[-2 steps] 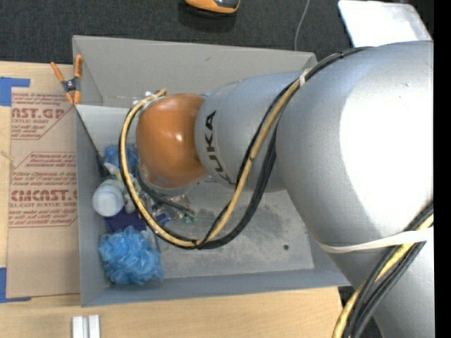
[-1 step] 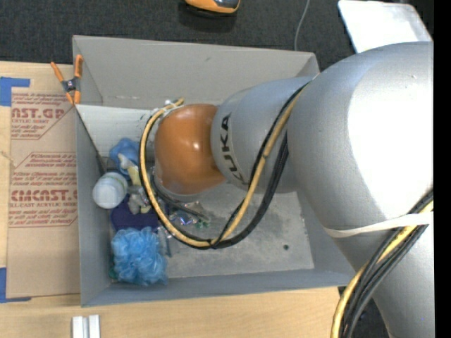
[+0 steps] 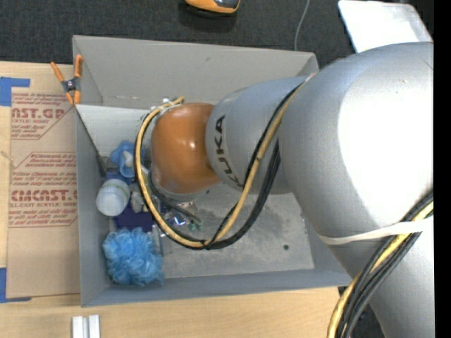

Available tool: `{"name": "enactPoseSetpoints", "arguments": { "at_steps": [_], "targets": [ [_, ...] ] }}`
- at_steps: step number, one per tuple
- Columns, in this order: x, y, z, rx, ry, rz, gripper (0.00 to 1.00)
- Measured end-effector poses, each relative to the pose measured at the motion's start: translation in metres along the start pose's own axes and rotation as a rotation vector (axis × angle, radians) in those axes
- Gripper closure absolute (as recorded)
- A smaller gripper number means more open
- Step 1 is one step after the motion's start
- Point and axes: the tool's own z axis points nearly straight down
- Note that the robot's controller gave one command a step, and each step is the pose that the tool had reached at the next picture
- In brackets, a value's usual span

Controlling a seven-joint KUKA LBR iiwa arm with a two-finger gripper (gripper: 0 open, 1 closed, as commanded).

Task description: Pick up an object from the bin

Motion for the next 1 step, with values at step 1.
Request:
{"name": "enactPoseSetpoints", "arguments": {
  "at_steps": [1],
  "targets": [
    [-0.0039,-0.0005,0.0040,0.000,-0.003,-0.065,0.00]
  ]
}}
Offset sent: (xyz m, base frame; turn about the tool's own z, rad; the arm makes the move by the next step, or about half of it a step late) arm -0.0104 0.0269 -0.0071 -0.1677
